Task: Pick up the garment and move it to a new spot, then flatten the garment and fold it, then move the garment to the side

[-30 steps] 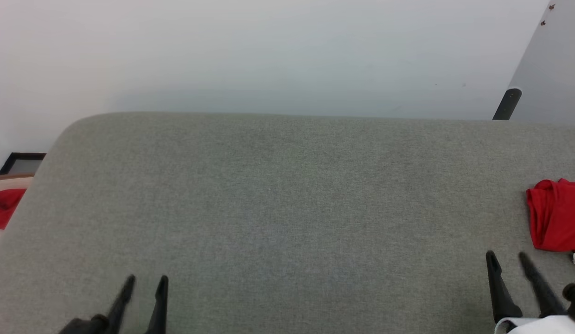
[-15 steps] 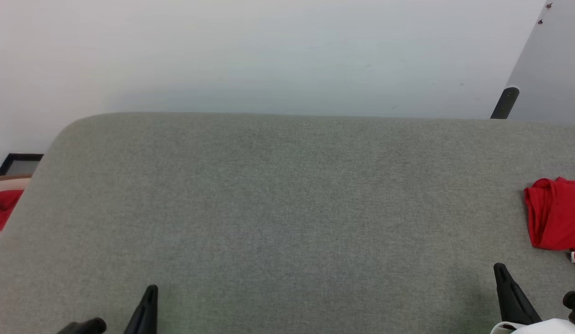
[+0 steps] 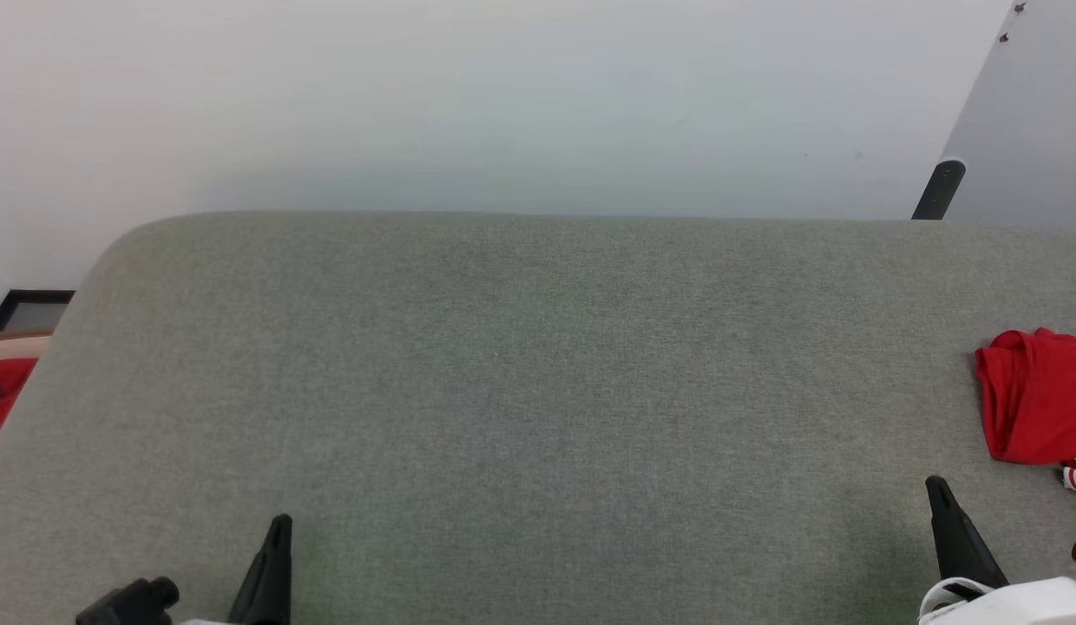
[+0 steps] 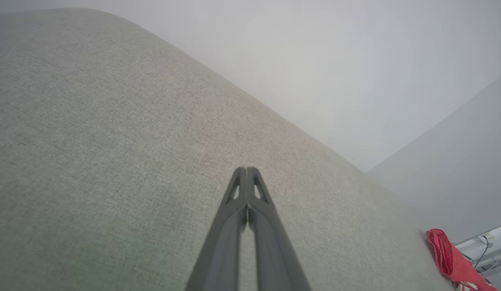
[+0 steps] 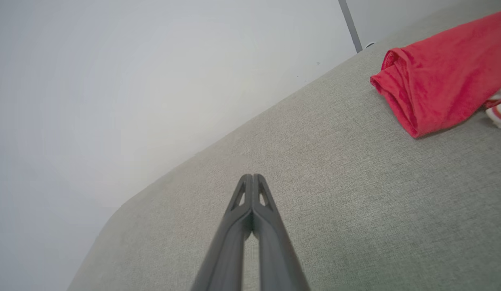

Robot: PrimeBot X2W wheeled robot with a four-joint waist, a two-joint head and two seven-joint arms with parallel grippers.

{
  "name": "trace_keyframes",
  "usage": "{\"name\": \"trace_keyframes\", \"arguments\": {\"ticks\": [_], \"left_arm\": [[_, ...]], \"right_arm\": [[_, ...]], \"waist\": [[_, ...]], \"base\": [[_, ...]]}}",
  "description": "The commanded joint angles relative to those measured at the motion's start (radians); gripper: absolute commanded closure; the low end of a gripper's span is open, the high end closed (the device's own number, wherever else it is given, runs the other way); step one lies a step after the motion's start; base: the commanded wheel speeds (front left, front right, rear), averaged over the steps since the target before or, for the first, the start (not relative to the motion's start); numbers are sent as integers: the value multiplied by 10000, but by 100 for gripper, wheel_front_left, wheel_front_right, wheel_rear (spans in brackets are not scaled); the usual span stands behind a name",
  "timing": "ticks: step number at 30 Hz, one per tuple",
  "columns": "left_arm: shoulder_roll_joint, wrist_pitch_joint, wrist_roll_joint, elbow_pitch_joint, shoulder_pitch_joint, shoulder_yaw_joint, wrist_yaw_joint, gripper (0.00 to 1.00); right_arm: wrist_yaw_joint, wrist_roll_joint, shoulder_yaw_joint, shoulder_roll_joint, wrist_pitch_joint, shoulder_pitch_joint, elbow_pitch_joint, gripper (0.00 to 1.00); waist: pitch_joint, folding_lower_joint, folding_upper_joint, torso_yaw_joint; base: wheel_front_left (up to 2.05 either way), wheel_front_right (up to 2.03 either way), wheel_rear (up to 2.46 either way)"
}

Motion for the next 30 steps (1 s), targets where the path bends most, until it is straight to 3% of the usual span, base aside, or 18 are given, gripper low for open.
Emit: {"name": "trace_keyframes", "arguments": {"ticks": [1,30], "left_arm": [[20,54,-298,-96,-238,107,-53,100],[-545,1018,-3478,244,-940,624,-181,100]], "right_arm": [[1,308,-49,-16,55,-242,-79,100],[0,3707,-194,147,515,-803,474,100]], "waist": [[1,0,0,-6],[27,0,0,-168]], "base": [[0,0,0],[0,0,0]]}}
